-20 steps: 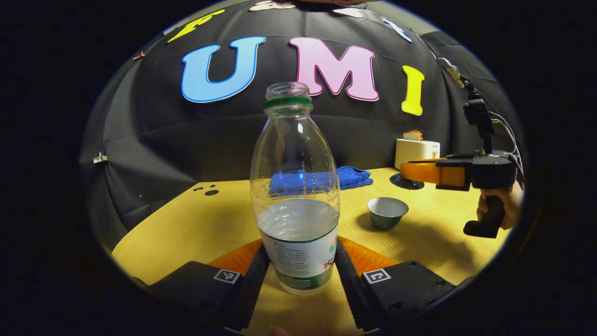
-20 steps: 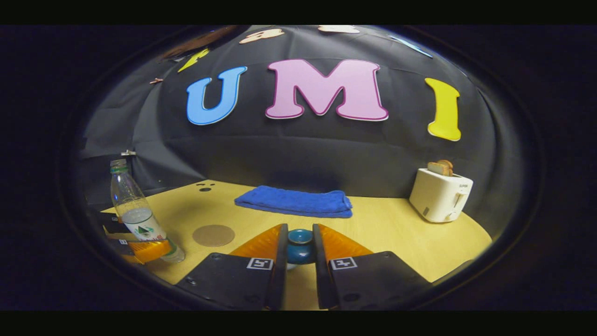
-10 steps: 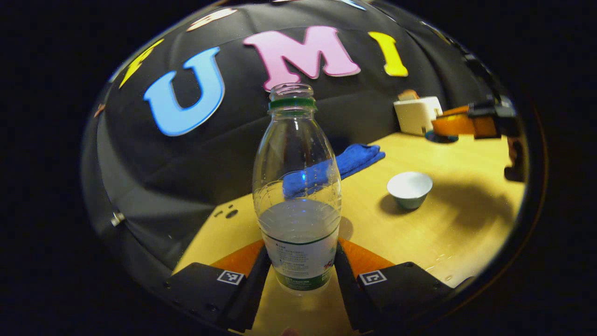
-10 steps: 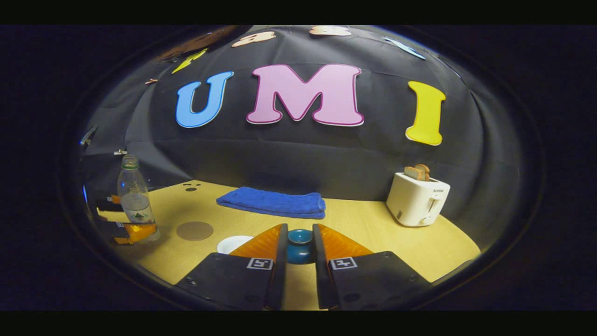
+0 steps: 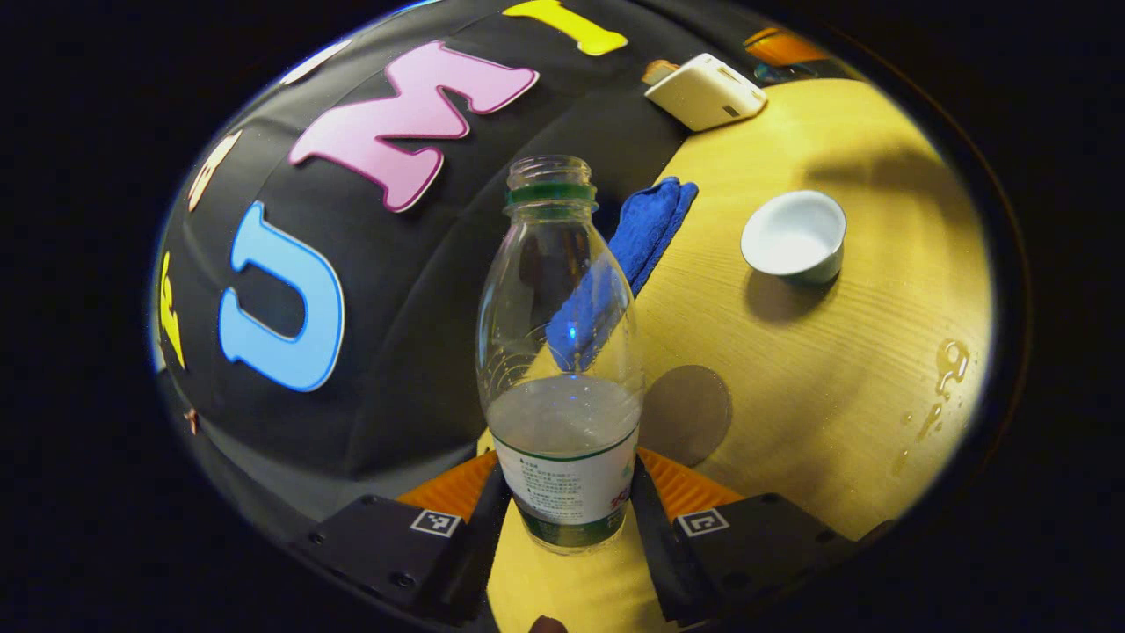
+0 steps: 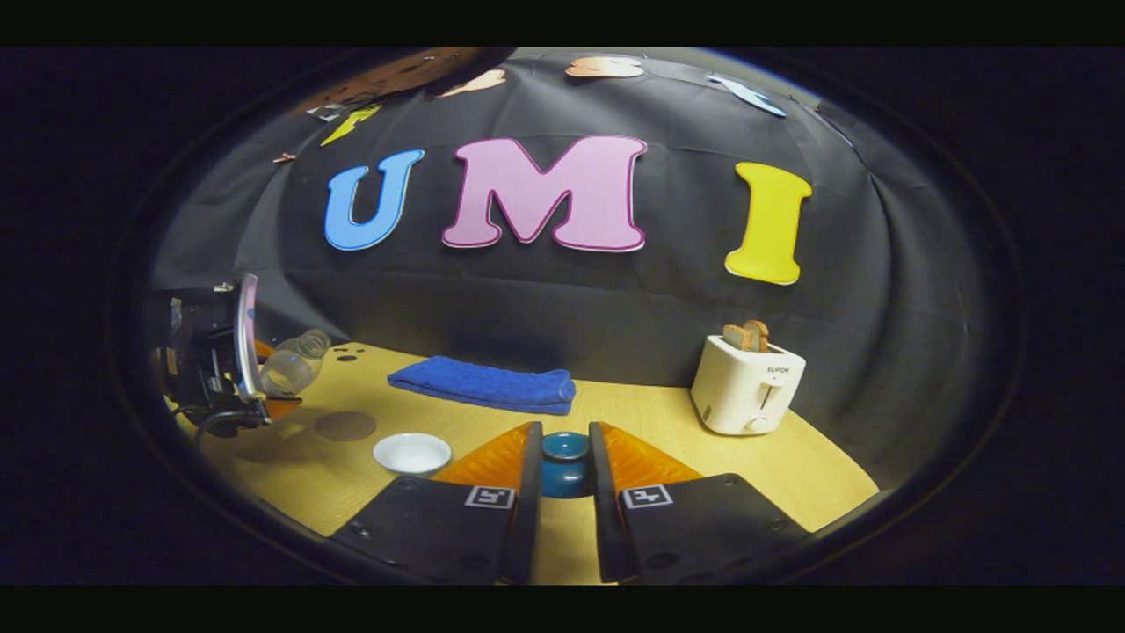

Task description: Open the teacup lid with one hand, grasp the water bottle and pour water into the teacup with the other hand; after pouring, place the water bottle on the coaster and then close the teacup lid.

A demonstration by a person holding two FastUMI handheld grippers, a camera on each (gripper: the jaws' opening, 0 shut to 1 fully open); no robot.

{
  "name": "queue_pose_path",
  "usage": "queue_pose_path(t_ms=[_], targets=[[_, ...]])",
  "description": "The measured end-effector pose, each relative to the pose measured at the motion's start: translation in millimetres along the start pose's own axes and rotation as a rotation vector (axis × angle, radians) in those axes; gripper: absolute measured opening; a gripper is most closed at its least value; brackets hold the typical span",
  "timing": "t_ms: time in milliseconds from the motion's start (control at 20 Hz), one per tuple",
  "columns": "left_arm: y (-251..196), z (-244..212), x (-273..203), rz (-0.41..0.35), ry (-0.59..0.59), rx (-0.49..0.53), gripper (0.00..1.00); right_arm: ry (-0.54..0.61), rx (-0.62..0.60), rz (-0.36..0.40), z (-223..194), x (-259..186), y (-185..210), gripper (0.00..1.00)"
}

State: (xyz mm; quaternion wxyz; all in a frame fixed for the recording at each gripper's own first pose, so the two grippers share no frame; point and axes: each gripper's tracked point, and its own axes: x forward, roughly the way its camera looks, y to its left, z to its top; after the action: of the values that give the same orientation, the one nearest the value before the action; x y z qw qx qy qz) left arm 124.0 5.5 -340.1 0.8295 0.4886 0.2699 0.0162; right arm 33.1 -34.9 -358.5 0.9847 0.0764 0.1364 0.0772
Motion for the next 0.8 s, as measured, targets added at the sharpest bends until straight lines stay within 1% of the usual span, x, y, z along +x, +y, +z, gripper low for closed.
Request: queue_pose_path(t_ms=[200, 250, 350, 550, 700, 750, 800], targets=[[5.8, 18.1, 10.4, 0.059, -0.01, 0.174, 0.74, -0.001, 0.006, 0.009, -2.6, -5.8, -11.4, 0.34], [4.2, 21.2, 11.5, 0.068, -0.015, 0.213, 0.74, -0.002, 0.008, 0.012, -2.8, -6.9, -12.9, 0.29], [2.2, 30.7, 14.3, 0.086, -0.031, 0.28, 0.74, -0.003, 0.007, 0.016, -3.0, -8.1, -16.6, 0.29], [-0.4, 34.8, 21.1, 0.095, -0.036, 0.361, 0.74, -0.002, 0.022, 0.032, -5.6, -10.0, -17.0, 0.29], [6.5, 39.2, 23.8, 0.129, -0.034, 0.437, 0.74, -0.007, 0.012, 0.045, -6.3, -12.2, -17.8, 0.29], [7.2, 40.2, 24.7, 0.135, -0.031, 0.457, 0.74, -0.009, 0.005, 0.049, -6.4, -12.7, -18.1, 0.34], [8.7, 39.5, 25.5, 0.139, -0.029, 0.47, 0.74, -0.01, -0.006, 0.054, -7.7, -12.7, -19.0, 0.29]])
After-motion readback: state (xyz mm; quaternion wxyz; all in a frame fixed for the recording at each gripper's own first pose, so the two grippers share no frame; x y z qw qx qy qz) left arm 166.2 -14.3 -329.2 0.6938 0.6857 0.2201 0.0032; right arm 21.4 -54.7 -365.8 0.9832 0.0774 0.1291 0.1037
